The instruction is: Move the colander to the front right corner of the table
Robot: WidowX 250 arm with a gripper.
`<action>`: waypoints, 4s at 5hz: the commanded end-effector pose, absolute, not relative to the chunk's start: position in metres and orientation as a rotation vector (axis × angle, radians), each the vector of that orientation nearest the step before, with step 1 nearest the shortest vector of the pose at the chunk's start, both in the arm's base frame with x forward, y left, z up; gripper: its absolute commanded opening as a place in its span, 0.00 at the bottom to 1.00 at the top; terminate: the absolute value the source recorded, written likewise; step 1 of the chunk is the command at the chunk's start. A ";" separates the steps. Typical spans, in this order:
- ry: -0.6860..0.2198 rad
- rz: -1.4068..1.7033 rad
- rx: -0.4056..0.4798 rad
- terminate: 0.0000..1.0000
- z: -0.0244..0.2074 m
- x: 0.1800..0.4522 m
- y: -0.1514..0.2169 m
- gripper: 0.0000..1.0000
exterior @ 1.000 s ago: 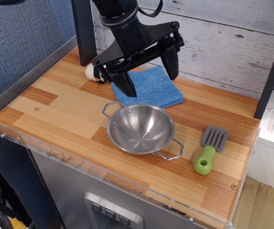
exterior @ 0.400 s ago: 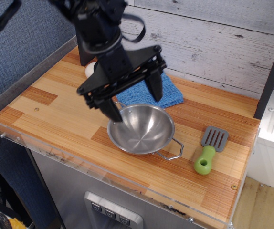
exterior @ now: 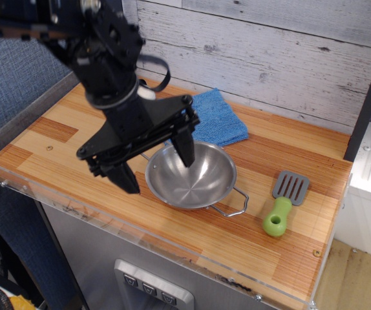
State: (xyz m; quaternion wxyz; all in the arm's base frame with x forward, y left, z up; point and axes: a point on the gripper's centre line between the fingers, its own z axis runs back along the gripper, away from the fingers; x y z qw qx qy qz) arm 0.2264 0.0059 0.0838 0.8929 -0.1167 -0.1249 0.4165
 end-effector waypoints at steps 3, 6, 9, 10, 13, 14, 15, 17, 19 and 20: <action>-0.249 0.894 -0.196 0.00 0.046 0.242 0.019 1.00; -0.192 0.892 -0.181 0.00 0.023 0.238 0.028 0.00; -0.215 0.902 -0.178 0.00 0.028 0.233 0.030 0.00; -0.220 0.895 -0.187 0.00 0.031 0.235 0.027 0.00; -0.277 0.838 -0.214 0.00 0.058 0.260 0.032 0.00; -0.317 0.859 -0.217 0.00 0.073 0.267 0.054 0.00; -0.332 0.907 -0.213 0.00 0.080 0.270 0.082 0.00; -0.333 1.010 -0.174 0.00 0.074 0.260 0.134 0.00; -0.319 1.082 -0.121 0.00 0.060 0.243 0.173 0.00; -0.295 1.121 -0.097 0.00 0.049 0.233 0.186 0.00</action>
